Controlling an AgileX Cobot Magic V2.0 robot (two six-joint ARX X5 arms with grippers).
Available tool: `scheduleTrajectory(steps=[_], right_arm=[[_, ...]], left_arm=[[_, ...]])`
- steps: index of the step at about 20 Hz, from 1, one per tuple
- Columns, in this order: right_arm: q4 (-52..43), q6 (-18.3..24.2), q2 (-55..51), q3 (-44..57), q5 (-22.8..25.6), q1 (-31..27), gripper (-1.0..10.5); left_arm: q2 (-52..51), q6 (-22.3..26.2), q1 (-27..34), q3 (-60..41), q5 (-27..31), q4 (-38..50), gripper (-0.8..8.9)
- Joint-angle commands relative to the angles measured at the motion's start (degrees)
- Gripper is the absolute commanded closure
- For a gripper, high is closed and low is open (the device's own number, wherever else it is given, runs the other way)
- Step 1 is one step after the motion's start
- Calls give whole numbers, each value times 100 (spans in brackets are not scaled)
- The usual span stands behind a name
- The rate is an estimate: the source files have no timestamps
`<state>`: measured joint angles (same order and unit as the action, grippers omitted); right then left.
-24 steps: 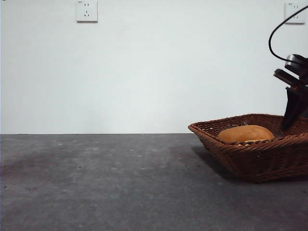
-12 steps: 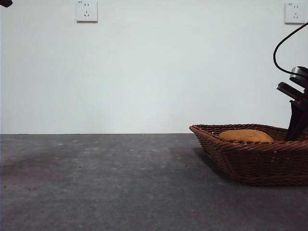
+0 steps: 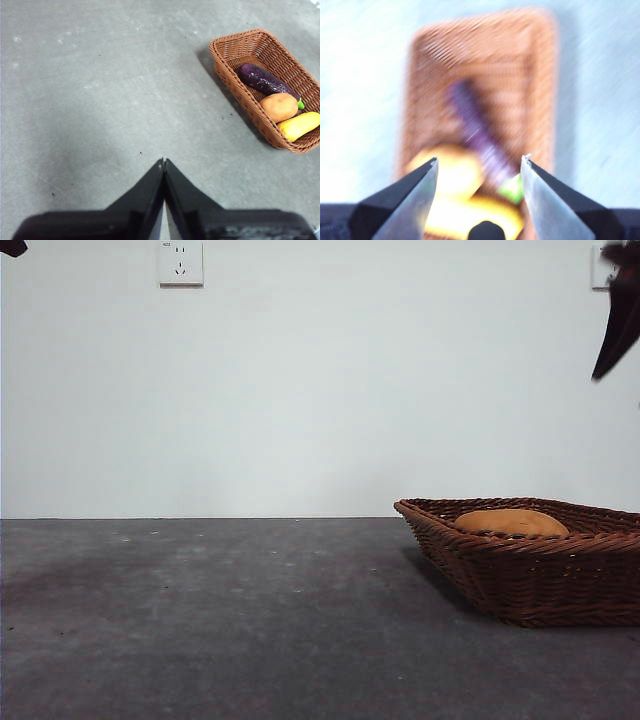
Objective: Help me put the vegetables on the table into the basket
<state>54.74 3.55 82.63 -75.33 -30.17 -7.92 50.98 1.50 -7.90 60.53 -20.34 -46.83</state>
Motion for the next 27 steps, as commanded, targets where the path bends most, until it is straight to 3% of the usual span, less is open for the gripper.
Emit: scheduleTrajectory(steps=[1, 3, 6, 8, 11, 20, 23, 27], right_arm=[[640, 275, -439, 4, -77, 11, 668], [1099, 337, -763, 4, -77, 11, 678], [1613, 474, -1169, 4, -81, 11, 832], [1882, 579, -1373, 4, -98, 11, 836], [2072, 750, -1602, 4, -96, 11, 962], [2164, 846, -1722, 4, -94, 9, 957], [2181, 382, -1722, 4, -90, 9, 945], [2120, 420, -1720, 4, -87, 9, 945]], left_arm=[[2, 55, 11, -33, -79, 22, 821], [2, 66, 11, -33, -81, 24, 821], [2, 68, 11, -33, -81, 24, 821], [2, 70, 11, -33, -79, 22, 821], [2, 70, 11, -33, -81, 22, 821], [2, 68, 11, -33, -61, 22, 818], [2, 68, 11, -33, -63, 20, 818], [2, 68, 11, -33, -61, 20, 818]])
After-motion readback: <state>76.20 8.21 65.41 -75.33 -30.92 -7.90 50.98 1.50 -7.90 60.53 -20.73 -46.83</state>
